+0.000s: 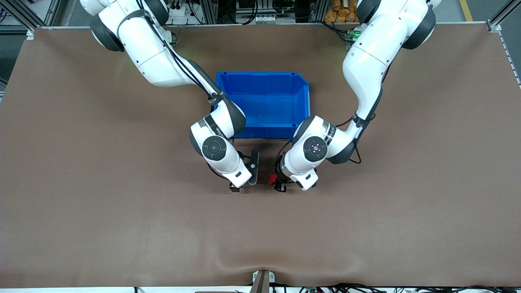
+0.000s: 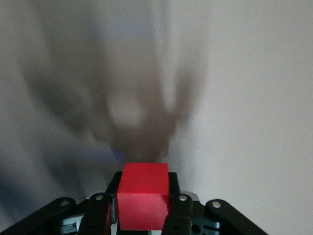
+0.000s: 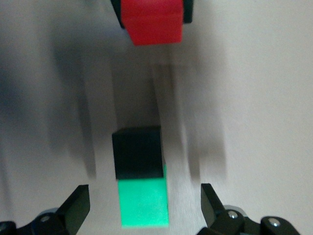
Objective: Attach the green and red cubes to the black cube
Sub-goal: 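Release the green cube with the right gripper while the left gripper brings the red cube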
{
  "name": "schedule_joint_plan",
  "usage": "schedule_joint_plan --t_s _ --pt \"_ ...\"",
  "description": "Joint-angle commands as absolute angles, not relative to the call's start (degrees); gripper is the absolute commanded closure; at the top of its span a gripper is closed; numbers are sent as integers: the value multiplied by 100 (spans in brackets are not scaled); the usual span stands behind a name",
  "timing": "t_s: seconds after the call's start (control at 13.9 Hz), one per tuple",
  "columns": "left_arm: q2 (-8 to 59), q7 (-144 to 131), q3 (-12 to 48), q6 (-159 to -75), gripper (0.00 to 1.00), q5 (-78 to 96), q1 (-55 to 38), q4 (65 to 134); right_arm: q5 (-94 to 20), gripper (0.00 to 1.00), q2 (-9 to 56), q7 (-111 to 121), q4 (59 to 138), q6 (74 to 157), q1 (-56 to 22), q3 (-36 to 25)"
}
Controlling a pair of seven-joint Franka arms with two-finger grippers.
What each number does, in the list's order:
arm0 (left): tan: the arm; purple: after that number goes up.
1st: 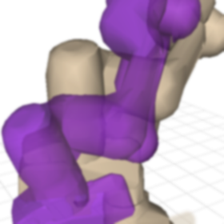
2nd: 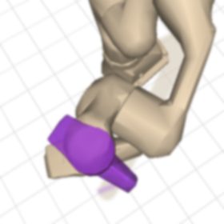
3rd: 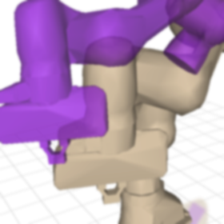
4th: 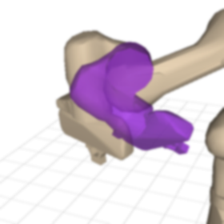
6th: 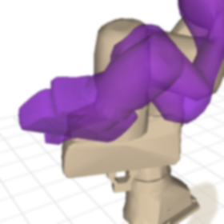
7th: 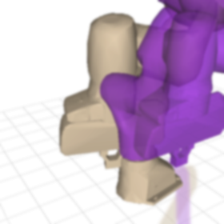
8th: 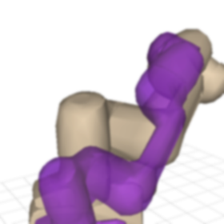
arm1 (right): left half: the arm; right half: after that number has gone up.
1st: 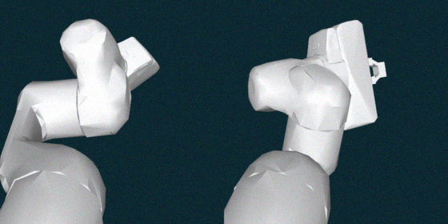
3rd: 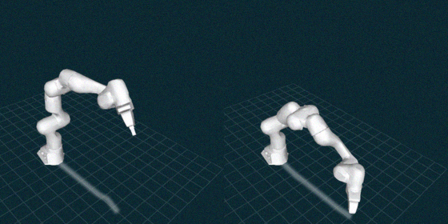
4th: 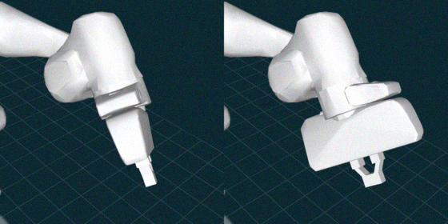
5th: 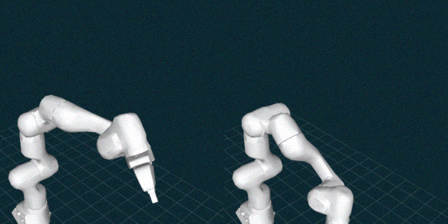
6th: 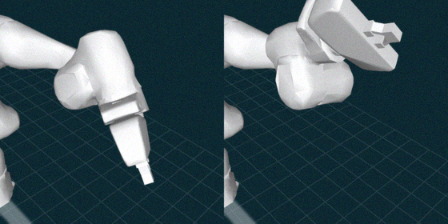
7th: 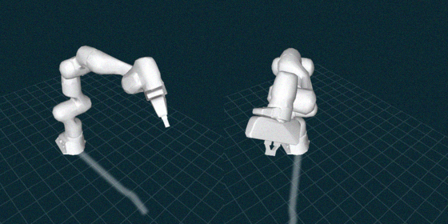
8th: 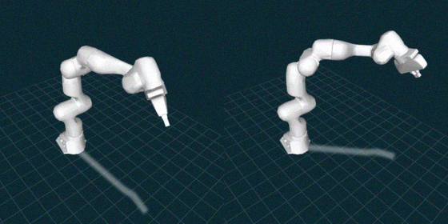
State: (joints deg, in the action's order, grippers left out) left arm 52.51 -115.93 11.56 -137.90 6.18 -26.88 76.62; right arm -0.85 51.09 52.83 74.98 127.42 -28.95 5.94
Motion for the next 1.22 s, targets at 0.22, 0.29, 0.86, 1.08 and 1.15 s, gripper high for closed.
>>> schedule_joint_plan --t_s 0.22,0.29,0.86,1.08,1.15 --pt "5449 -12295 1020 -14300 100 686 -3076 7550 -141 0 4010 5168 7594 11409 -2365 571" --pt "5519 -12374 1011 -14352 100 686 -3137 7541 -132 0 3895 5037 7602 11321 -2234 554" --pt "5678 -12349 888 -14432 100 668 -3366 7550 -26 0 2647 3350 7813 10179 -898 370" --pt "5695 -12322 835 -14545 100 677 -3445 7541 9 0 2164 3261 7813 9722 -502 220" --pt "5695 -12314 826 -14624 93 677 -3445 7541 0 0 1962 3200 7813 9521 -388 211"
